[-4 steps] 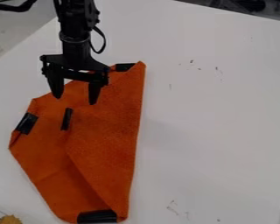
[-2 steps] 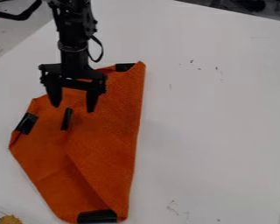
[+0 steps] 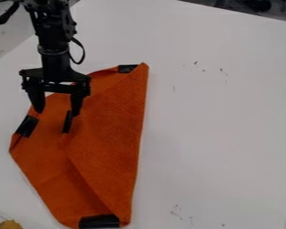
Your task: Unfold the cloth from bottom left to top right
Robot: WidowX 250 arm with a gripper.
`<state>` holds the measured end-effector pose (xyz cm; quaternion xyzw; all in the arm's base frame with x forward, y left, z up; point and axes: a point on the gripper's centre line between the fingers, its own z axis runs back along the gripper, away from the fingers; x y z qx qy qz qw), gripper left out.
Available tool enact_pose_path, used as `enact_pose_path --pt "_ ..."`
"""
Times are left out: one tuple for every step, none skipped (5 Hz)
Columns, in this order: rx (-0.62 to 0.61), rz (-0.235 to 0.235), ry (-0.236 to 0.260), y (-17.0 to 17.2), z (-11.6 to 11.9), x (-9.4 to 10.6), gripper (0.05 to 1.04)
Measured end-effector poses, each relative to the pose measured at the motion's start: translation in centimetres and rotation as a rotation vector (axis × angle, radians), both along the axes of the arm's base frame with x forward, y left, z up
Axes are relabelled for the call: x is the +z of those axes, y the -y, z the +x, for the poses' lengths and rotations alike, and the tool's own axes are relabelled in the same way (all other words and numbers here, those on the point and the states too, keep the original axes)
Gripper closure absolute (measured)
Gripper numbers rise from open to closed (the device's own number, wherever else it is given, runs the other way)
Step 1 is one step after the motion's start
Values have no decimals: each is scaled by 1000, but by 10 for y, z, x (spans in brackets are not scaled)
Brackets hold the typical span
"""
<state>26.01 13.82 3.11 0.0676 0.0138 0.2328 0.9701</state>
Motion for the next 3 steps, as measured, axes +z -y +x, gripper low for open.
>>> enact_pose_path --pt "1 -18 -17 3 -3 -9 84" --pt "-3 -40 -48 6 -6 -22 84" --pt "1 -39 -46 11 -6 -24 84"
